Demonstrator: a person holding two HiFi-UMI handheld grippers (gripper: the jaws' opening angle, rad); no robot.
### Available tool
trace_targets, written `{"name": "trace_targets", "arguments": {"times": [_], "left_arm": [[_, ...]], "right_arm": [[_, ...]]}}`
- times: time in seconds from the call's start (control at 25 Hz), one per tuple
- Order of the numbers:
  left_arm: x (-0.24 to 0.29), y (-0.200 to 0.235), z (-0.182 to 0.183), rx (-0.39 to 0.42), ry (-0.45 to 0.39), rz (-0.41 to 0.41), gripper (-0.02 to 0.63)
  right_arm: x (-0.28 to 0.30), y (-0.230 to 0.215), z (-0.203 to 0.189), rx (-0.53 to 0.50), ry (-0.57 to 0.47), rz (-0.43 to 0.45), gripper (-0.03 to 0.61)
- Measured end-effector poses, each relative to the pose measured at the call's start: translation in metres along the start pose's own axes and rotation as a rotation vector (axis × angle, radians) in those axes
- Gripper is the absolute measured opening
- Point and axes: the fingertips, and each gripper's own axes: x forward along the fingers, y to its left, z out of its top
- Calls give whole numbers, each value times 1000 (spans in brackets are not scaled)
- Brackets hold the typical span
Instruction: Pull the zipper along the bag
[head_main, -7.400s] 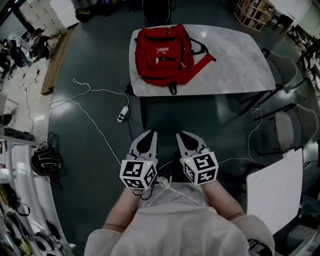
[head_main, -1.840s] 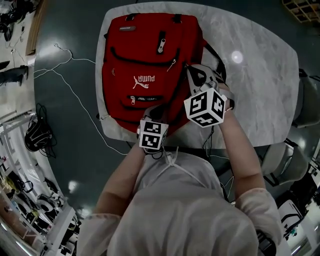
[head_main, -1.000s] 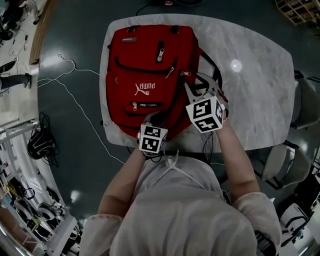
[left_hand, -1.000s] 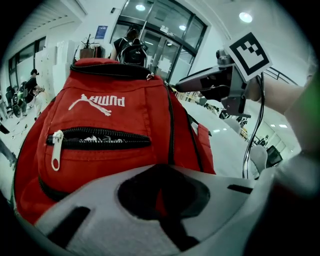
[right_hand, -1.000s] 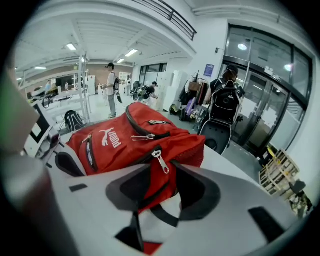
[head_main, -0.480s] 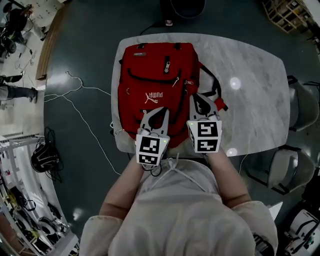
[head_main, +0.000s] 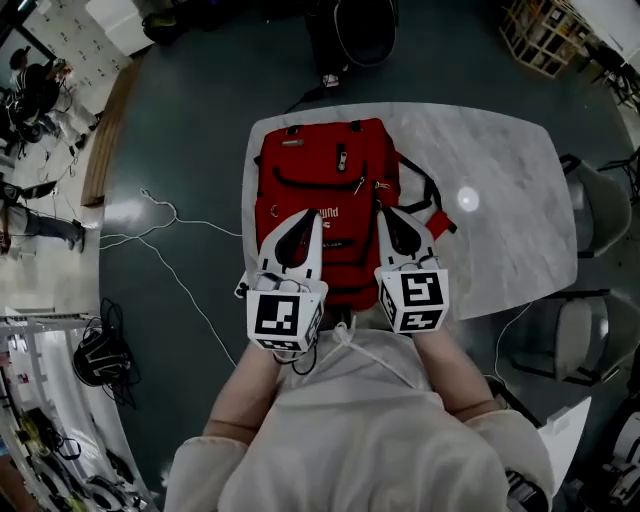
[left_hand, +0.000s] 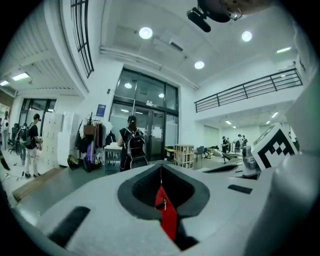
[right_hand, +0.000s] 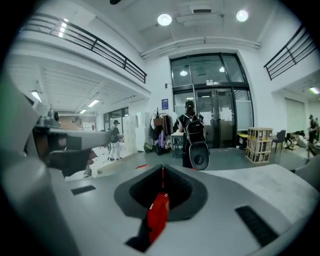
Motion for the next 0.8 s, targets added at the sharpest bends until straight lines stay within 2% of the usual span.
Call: {"name": "trace_targets", "arguments": {"times": [0.24, 0.8], "left_arm": [[-11, 4, 15, 17, -43, 1, 20], [-19, 2, 9, -21, -44, 6, 20]], "right_arm": [[-15, 6, 10, 2, -45, -35, 29], [-26, 15, 20, -62, -93, -52, 26]]}}
